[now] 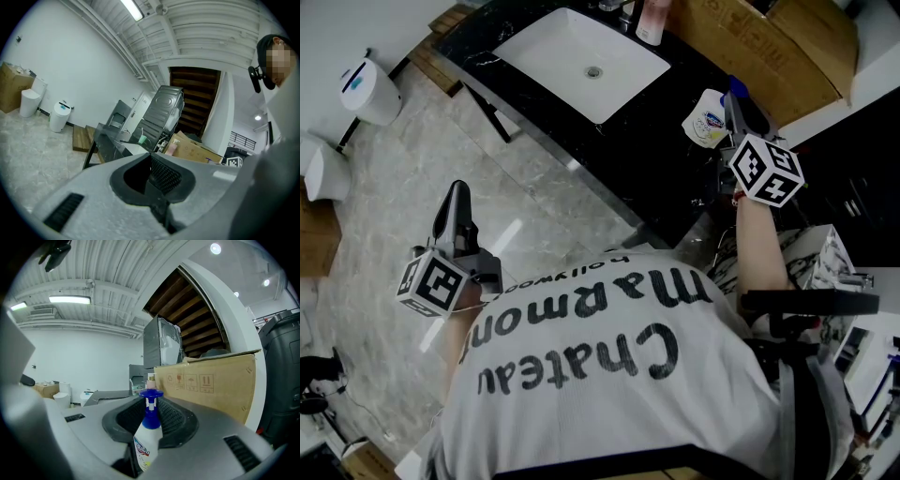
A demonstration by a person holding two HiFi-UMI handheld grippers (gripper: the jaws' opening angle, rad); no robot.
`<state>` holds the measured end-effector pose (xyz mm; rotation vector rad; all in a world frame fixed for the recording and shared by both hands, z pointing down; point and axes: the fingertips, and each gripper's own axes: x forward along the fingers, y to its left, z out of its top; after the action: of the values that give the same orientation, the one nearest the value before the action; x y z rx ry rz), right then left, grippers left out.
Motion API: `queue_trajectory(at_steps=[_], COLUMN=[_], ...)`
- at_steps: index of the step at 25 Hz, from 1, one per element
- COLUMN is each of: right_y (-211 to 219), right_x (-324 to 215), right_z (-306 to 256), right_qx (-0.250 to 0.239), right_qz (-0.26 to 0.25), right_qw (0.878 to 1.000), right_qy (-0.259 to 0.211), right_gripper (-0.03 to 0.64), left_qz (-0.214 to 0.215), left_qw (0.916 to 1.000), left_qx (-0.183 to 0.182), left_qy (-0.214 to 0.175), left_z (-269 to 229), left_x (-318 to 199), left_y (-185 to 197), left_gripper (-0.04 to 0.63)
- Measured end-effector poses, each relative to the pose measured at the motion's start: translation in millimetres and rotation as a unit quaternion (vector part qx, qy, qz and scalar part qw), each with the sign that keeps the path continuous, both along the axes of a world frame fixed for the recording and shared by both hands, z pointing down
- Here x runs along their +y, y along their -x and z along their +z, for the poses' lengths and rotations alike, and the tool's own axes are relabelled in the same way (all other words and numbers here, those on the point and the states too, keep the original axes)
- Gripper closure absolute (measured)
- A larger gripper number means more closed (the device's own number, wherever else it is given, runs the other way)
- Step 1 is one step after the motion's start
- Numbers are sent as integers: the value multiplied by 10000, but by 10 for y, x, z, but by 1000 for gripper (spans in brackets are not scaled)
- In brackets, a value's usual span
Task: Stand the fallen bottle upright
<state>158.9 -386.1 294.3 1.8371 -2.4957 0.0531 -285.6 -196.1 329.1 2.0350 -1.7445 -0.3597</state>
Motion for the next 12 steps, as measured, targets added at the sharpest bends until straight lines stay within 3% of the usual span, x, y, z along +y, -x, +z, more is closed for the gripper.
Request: queue_trajectory(at_steps=[12], right_y=[0], right_x=[-6], right_z=[1], right_qx=[-156], right_qz=[-47], right_qw=[9999], right_qy=[51], right_gripper=[541], left_qz=[19], left_qw=[10000], left_qx=[45], left_qy=[20], left_z=[12], left_x=[-2], left_y=[-14], left_gripper=[583])
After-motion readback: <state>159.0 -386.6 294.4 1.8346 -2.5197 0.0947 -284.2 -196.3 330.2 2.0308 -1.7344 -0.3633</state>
